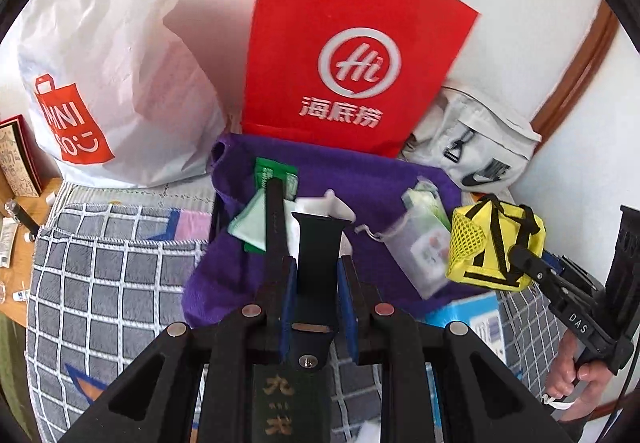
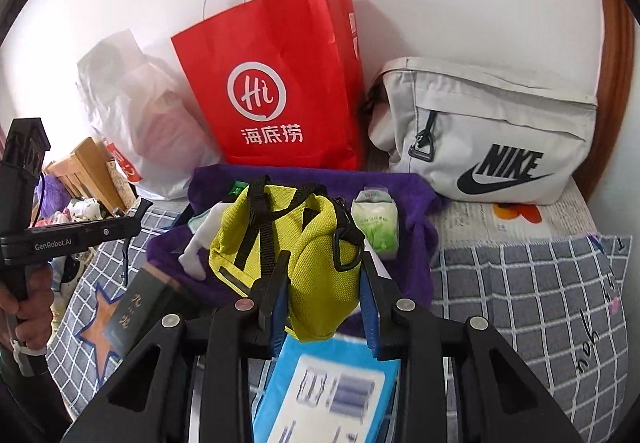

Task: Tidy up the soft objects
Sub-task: 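Lift yellow bag with right tool and carry it over the purple towel, then lower yellow bag onto towel and open right tool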

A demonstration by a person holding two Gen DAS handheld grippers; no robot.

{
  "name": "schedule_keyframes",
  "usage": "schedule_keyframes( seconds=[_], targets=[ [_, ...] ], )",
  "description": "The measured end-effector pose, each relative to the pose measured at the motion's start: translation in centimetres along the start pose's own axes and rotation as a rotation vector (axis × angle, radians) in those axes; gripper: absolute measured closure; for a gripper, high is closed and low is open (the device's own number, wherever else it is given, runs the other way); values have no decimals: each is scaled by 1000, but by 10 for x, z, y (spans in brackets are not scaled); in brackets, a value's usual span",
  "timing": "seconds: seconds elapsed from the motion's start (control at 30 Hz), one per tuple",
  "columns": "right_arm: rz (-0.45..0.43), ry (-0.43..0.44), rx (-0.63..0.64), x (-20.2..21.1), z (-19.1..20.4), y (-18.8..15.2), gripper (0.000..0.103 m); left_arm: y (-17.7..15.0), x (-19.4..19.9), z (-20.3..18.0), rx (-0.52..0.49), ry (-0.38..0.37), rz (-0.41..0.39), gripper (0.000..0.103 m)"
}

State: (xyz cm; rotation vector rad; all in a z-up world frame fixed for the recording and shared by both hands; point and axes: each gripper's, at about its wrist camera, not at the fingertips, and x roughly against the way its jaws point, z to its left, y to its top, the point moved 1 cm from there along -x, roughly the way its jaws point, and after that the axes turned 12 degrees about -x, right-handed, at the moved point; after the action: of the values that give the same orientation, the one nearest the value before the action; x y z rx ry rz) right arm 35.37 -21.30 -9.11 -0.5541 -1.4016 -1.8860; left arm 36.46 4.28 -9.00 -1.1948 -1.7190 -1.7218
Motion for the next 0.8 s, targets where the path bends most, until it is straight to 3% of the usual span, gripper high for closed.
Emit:
schedule_keyframes(
  seconds=[0.37,0.57,0.8],
  targets=[
    [90,10,35,-63,10,13,71,32,-43,25,21,33,27,83],
    [132,4,39,-87,5,10,71,36,-70,33,53,-15,61,83],
    [154,-42,23,-98,-9,10,71,40,-98,13,21,-99,105,83]
  ],
)
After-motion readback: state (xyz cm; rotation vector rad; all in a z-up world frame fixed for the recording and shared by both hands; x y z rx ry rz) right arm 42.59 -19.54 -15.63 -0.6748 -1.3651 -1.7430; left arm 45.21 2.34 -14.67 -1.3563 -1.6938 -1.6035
